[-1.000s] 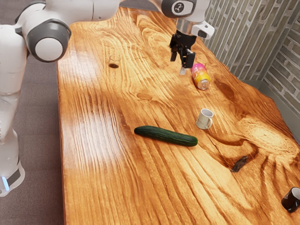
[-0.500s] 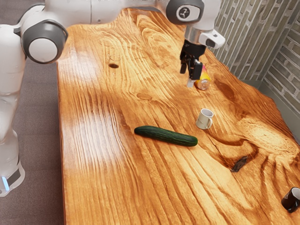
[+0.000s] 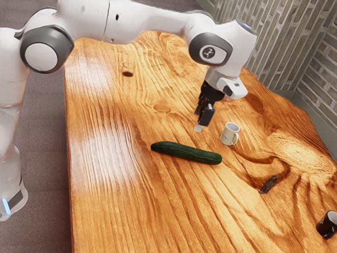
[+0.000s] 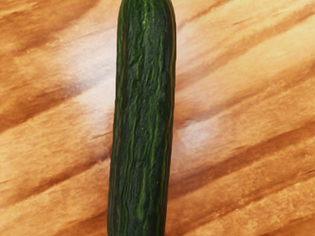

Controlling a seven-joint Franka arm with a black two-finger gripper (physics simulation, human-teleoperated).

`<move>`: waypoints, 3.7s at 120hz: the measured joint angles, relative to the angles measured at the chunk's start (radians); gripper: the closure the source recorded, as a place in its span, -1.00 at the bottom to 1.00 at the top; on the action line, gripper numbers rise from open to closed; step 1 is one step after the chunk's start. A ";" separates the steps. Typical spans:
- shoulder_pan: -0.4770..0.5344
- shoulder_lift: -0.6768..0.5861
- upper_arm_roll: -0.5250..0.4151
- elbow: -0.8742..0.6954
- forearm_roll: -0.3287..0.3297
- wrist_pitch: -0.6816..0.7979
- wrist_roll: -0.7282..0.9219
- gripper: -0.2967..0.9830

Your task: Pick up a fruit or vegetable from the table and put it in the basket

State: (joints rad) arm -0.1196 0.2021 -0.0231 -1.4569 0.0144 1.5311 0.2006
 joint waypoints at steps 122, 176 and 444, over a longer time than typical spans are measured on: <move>0.011 0.088 0.023 -0.213 0.001 0.295 0.096 -0.54; 0.009 0.127 0.022 -0.216 -0.004 0.335 0.107 -0.54; -0.498 0.608 -0.592 0.757 0.083 0.779 -0.073 0.18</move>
State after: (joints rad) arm -0.6175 0.8101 -0.6150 -0.7001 0.0977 2.3096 0.1276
